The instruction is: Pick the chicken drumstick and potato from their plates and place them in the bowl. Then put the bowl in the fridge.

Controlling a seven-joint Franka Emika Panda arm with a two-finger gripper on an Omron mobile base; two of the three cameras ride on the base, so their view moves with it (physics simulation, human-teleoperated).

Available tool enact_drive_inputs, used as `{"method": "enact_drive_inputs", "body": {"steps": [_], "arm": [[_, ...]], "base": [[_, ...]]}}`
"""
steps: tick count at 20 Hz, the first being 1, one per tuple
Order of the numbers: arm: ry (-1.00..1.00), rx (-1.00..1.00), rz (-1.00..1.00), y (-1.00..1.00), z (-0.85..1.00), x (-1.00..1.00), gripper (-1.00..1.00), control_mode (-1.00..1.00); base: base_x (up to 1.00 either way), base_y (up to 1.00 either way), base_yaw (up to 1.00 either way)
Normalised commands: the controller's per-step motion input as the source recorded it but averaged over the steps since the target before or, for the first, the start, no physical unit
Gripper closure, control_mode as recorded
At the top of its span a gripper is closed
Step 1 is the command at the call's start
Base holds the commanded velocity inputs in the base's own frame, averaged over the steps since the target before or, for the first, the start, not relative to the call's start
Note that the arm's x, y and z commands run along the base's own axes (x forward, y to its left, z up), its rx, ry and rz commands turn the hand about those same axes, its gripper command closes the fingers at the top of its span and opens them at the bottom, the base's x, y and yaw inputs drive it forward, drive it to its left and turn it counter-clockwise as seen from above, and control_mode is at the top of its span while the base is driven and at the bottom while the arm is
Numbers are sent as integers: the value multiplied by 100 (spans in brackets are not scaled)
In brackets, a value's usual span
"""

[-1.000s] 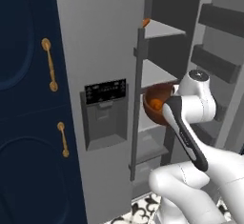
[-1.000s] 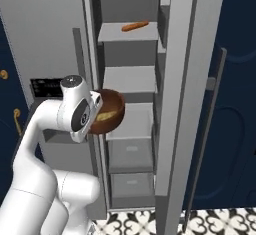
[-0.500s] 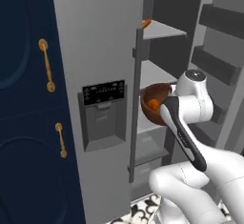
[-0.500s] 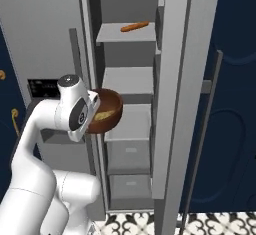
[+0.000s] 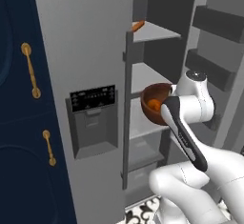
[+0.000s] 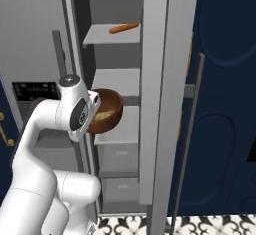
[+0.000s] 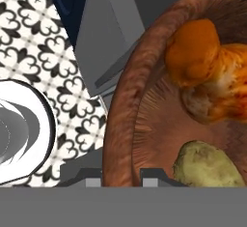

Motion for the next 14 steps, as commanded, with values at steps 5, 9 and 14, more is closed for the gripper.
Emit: {"method": "enact_drive_inputs", "body": {"steps": [5, 9, 14], "arm": [[0, 0, 0, 0, 0, 0, 100, 100], [0, 0, 0, 0, 0, 0, 100, 100], [0, 0, 0, 0, 0, 0, 100, 100]], "base": [[34, -1, 2], [46, -5, 0], [35, -22, 0]]}}
